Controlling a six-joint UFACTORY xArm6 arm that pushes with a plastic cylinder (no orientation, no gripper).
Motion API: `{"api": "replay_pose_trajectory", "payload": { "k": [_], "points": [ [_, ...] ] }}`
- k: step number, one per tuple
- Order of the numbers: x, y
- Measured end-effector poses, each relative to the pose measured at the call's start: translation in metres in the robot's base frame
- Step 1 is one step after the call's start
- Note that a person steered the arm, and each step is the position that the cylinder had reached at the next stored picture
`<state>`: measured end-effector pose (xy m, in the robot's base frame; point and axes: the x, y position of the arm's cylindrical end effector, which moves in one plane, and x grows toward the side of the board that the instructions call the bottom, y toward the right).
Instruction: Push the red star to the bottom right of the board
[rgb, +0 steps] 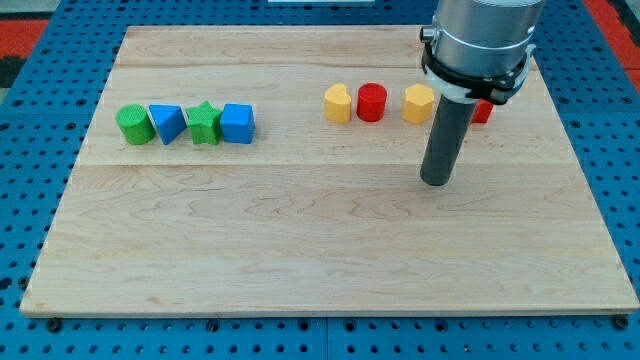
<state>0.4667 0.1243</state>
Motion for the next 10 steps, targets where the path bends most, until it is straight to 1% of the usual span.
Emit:
{"api": "replay_pose_trajectory", "payload": {
  "k": [4, 5, 6, 7, 8, 9, 10],
  "points": [
    [0.003, -0.006],
    [-0.002, -0.006],
    [-0.038, 0.032],
    [-0.09, 0.085],
    [-0.102, 0.152],
    [-0.144, 0.148],
    [-0.153, 0.103]
  ]
}}
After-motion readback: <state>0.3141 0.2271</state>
